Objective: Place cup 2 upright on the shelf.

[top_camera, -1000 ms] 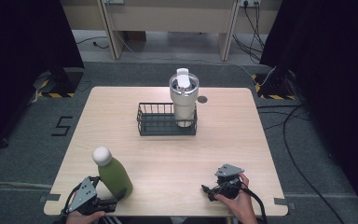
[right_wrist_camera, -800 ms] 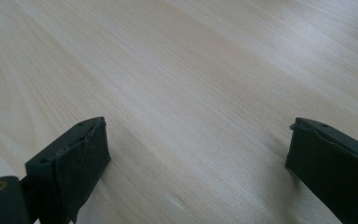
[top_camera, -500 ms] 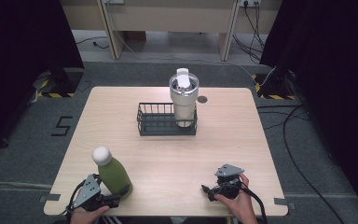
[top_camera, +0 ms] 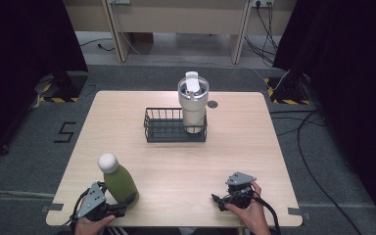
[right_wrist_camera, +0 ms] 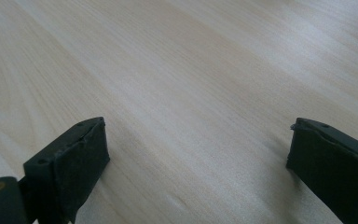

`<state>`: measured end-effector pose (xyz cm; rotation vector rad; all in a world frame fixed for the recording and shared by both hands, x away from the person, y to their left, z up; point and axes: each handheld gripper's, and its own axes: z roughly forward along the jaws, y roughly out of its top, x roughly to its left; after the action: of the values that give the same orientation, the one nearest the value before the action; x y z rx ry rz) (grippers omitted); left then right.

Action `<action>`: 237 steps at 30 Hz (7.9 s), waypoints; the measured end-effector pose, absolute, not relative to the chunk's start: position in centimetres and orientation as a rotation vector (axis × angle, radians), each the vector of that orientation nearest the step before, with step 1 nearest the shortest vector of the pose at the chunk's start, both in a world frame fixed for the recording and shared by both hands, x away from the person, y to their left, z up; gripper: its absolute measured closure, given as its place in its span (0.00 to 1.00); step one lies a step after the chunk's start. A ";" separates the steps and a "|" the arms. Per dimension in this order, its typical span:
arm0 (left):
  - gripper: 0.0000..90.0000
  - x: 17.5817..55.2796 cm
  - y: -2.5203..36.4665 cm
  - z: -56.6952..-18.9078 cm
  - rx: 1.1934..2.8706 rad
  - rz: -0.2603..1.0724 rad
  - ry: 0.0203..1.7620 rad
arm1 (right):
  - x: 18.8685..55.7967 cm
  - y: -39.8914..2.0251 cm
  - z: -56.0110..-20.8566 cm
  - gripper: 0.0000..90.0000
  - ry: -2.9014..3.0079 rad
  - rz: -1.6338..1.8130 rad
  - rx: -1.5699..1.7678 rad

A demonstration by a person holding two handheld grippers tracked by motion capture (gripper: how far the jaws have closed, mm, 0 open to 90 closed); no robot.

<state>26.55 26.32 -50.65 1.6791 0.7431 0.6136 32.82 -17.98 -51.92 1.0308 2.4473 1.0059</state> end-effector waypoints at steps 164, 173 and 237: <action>0.23 52.9 17.5 -39.7 1.635 0.577 0.834 | 32.9 -17.9 -51.9 0.04 2.459 1.001 1.020; 0.23 53.3 17.5 -40.5 1.635 0.586 0.840 | 32.9 -17.9 -51.9 0.04 2.458 1.001 1.021; 0.23 53.0 17.3 -46.3 1.664 0.669 0.835 | 33.0 -17.9 -52.0 0.03 2.462 1.003 1.013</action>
<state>52.97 17.30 -46.30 1.6636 0.8352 0.6693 32.95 -17.86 -51.95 1.0128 2.4619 1.0035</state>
